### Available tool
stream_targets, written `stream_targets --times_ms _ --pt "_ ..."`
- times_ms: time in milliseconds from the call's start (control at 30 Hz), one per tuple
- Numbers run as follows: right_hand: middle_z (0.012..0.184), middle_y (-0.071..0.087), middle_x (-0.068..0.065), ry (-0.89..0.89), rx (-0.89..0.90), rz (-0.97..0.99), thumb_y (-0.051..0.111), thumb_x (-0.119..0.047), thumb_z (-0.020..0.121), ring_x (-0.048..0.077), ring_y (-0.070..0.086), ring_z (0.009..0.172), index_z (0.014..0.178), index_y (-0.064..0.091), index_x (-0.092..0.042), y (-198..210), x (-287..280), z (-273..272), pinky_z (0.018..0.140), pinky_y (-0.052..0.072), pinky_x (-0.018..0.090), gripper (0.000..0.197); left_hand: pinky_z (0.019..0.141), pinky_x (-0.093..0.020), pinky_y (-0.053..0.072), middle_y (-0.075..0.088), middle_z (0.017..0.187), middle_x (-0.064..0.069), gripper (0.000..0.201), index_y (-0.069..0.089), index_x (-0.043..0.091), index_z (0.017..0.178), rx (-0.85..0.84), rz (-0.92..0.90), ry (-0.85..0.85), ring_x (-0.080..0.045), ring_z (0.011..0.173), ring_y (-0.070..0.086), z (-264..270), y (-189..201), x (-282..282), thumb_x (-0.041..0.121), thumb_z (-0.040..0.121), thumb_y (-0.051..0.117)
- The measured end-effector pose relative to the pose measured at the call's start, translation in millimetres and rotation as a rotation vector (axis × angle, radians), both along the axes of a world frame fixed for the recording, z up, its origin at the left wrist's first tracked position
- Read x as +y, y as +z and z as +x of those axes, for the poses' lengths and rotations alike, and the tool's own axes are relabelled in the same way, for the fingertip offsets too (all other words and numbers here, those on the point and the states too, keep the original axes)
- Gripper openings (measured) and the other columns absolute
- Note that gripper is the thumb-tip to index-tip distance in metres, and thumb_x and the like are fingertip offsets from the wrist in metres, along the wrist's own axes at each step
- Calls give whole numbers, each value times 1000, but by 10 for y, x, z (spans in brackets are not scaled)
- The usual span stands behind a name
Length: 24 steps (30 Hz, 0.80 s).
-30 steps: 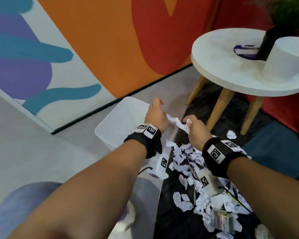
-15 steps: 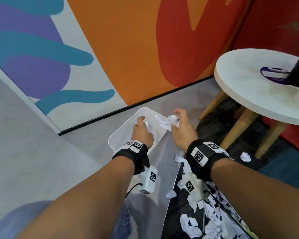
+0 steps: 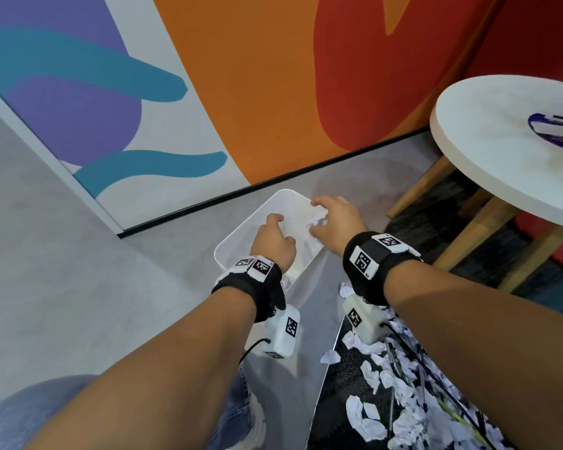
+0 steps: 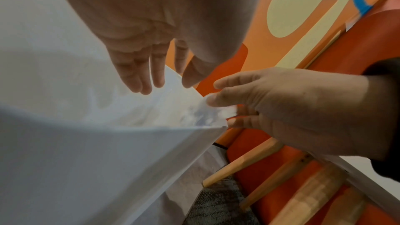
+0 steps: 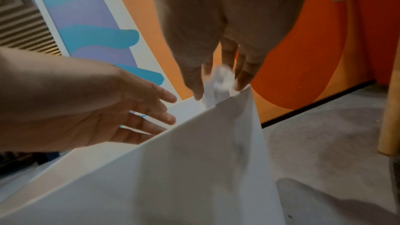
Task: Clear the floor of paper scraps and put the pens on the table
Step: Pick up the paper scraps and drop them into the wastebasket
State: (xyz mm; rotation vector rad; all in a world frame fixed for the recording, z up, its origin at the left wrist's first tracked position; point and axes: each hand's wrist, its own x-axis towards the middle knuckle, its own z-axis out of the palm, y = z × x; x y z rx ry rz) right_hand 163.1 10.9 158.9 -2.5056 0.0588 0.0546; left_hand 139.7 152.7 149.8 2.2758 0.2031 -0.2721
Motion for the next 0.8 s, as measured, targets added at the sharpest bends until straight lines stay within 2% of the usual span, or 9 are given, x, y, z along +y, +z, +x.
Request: stream_targets --times_ms 100,200,267,367,433,533,633,700,800 --pt "121 57 1 14 42 -15 72 -25 80 21 52 112 123 56 -25 -33 -20 -21 92 47 33 46 96 -36 44 52 129 -12 43 41 19 133 -26 10 4 -28 113 55 -15 69 -37 15 91 52" --pt "117 59 -1 -34 -35 38 66 -31 83 19 54 108 117 57 -24 -6 -89 -124 90 47 33 36 96 -45 44 53 121 -9 36 46 21 123 -113 63 -22 -30 105 57 -71 212 -141 19 88 54" --pt "107 61 -1 -86 -77 78 62 -27 84 17 56 99 108 59 -22 16 -178 -218 86 47 31 25 86 -40 46 54 112 -6 27 46 20 112 -200 38 -59 -28 95 57 -131 349 -272 17 85 55" --pt "86 61 -4 -173 -37 138 57 -16 84 19 58 84 88 58 -25 -4 -399 -436 77 48 31 10 62 -33 37 51 77 0 20 42 20 100 -281 -50 -168 -24 70 51 -259 524 -570 15 85 53" --pt "75 57 -4 -204 30 100 54 -13 83 23 54 77 71 47 -23 -88 -577 -606 70 40 28 17 57 -34 36 46 62 4 21 43 20 101 -286 -86 -257 -24 62 50 -366 560 -795 14 84 54" --pt "80 64 5 -221 228 44 52 -17 84 29 59 80 70 49 -21 -357 -786 -834 70 40 29 15 61 -36 44 55 65 -1 24 44 21 100 -228 -89 -355 -27 66 58 -517 409 -1099 13 81 56" --pt "81 58 1 -220 404 -18 56 -18 86 30 62 87 70 53 -23 -759 -933 -1091 68 36 26 17 66 -32 47 61 74 -1 16 48 20 94 -79 -66 -400 -27 74 61 -630 17 -1295 13 82 55" --pt "84 58 0 -219 532 19 60 -14 85 26 61 88 80 62 -24 -1060 -981 -1336 70 42 26 11 68 -28 41 59 77 0 9 51 21 90 62 20 -463 -28 81 60 -712 -345 -1358 13 85 53" --pt "95 65 3 -157 708 26 65 -14 81 26 62 95 80 62 -22 -1596 -988 -1724 83 53 31 9 77 -29 47 67 101 -9 14 60 15 97 245 197 -561 -30 94 61 -882 -961 -1368 18 87 50"
